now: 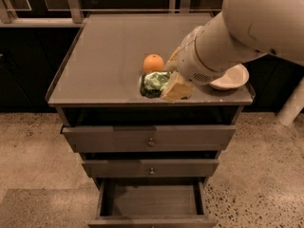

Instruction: Pick green can from bottom drawer and place on counter

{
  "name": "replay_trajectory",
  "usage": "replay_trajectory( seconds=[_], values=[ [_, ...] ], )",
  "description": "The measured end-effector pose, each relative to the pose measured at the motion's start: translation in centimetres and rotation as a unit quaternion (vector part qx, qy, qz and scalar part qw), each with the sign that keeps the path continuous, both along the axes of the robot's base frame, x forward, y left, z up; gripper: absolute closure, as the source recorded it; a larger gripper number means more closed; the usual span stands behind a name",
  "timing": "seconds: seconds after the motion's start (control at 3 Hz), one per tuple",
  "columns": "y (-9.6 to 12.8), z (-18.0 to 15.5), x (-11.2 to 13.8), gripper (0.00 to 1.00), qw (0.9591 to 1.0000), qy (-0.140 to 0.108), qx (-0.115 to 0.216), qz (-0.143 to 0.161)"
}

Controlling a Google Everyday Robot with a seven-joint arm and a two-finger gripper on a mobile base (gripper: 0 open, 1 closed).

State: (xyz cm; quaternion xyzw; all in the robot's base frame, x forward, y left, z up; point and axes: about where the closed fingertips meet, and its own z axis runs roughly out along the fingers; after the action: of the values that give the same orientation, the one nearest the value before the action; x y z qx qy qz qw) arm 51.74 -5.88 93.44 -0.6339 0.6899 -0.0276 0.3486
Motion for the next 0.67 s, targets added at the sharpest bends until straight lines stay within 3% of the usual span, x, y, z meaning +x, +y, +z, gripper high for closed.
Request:
replay_trajectory(
  seconds=[0.67],
  values=[
    [-0.9,-5.1,5.3,1.0,0.9991,0.034,-0.002,-0.026]
  ],
)
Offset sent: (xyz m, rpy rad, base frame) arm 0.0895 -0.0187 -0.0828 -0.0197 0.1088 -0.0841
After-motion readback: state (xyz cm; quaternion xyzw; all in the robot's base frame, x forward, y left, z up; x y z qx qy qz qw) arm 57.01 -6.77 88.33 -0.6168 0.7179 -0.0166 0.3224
